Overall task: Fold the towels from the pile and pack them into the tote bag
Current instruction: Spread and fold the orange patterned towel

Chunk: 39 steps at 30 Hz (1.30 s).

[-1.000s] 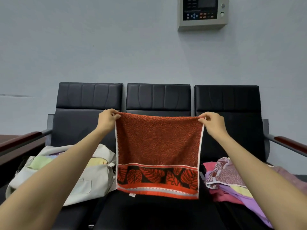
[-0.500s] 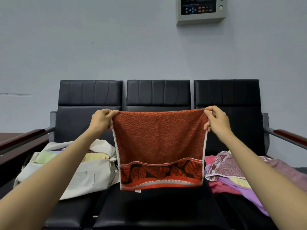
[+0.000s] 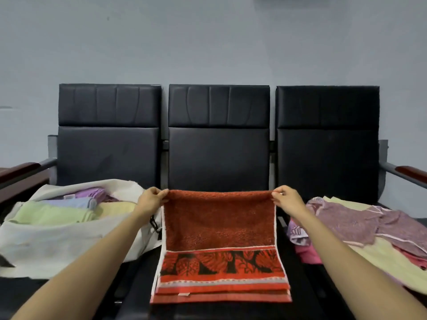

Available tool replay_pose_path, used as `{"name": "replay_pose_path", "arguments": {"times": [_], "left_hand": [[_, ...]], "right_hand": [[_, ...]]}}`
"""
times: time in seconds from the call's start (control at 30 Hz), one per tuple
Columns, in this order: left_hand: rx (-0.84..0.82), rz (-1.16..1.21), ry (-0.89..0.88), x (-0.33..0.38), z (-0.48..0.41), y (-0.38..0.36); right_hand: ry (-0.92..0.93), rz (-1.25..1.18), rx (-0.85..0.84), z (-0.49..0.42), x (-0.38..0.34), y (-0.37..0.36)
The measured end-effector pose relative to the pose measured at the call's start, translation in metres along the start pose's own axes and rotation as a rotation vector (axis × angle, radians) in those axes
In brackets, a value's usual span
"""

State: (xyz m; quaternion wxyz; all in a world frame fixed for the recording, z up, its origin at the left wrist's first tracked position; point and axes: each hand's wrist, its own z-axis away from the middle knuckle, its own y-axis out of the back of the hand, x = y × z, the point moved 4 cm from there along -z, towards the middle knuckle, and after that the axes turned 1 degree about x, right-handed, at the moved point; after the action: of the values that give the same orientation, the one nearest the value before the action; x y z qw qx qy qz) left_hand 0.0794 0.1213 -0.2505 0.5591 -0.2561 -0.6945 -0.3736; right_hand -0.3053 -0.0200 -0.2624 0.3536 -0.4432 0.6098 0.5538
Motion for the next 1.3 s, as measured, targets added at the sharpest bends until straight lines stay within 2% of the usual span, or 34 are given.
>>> {"name": "replay_pose_path", "arguments": {"times": [0.07,0.23,0.4,0.57,0.67,0.8,0.9,0.97,1.03,1.1,1.17,1.3], "left_hand": [[-0.008,0.026,0.051,-0.032,0.007,-0.005],[0.004,0.136,0.088,-0.074,0.048,0.001],[-0.204,0.062,0.166,-0.098,0.082,0.010],[-0.386,0.020,0.268,-0.104,0.096,0.013],[-0.464,-0.128,0.280,-0.116,0.100,0.015],[-0.528,-0.306,0.287,-0.128,0.103,0.010],[-0.410,-0.319,0.249,-0.127,0.096,0.007],[-0.242,-0.408,0.166,-0.126,0.085,0.009],[-0.171,-0.556,0.159,-0.125,0.082,0.007],[-0.212,-0.532,0.265,-0.129,0.083,0.000],[-0.252,-0.460,0.354,-0.138,0.079,-0.006],[-0.286,-0.456,0.399,-0.144,0.072,-0.011]], "right_hand": [[-0.034,-0.063,-0.020,0.012,0.029,-0.010],[-0.010,-0.135,-0.071,0.081,0.049,-0.005],[0.095,0.173,-0.314,0.109,0.065,0.010],[0.103,0.342,-0.465,0.118,0.075,0.012],[0.101,0.421,-0.530,0.120,0.080,0.013],[0.039,0.621,-0.731,0.124,0.090,0.005],[-0.025,0.647,-0.637,0.121,0.085,0.000],[0.071,0.706,-0.491,0.115,0.075,-0.006],[0.204,0.731,-0.408,0.111,0.065,-0.019],[0.300,0.751,-0.445,0.111,0.059,-0.040],[0.350,0.748,-0.561,0.114,0.058,-0.064],[0.342,0.764,-0.790,0.127,0.054,-0.107]]}}
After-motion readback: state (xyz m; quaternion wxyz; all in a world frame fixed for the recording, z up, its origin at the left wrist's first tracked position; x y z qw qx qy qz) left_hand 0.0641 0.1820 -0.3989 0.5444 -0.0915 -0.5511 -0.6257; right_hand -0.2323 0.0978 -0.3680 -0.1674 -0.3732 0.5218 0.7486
